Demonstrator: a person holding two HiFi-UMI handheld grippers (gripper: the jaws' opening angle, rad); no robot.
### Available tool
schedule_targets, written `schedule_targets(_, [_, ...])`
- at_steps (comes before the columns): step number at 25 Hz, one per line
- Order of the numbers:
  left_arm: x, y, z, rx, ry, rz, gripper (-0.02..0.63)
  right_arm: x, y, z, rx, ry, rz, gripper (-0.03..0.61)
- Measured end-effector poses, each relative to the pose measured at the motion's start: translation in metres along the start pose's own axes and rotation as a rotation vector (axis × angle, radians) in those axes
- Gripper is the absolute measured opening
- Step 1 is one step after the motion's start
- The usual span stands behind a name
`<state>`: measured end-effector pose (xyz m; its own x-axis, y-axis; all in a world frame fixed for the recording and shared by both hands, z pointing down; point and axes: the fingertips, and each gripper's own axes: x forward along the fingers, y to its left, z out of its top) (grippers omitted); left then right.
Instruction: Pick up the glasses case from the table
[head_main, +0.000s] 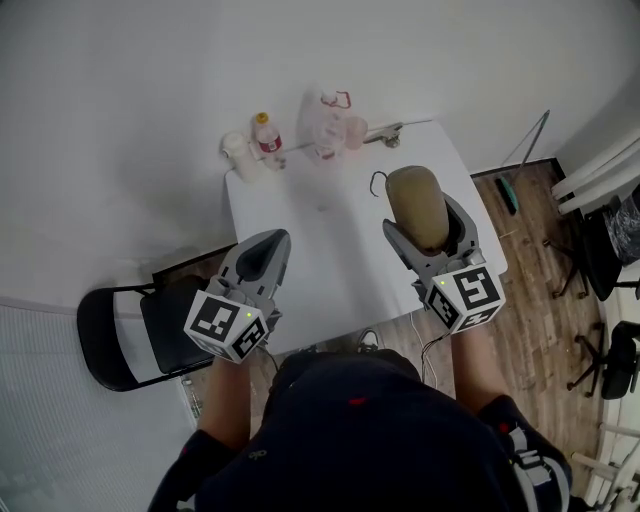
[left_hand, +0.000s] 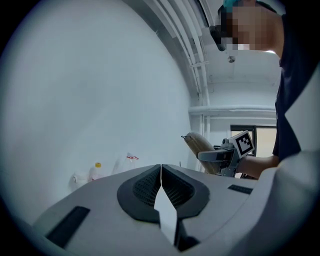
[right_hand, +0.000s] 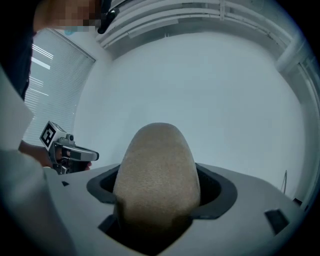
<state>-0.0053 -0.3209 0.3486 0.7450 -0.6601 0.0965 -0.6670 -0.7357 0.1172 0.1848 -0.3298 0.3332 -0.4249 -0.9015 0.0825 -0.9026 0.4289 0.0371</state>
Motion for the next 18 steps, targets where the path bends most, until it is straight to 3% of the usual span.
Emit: schedule_targets(18, [-0.006, -0.008, 0.007, 0.02, -0.011, -0.02, 0.023, -0.01, 0.008, 0.017, -0.031, -0.019, -0.003, 0.413])
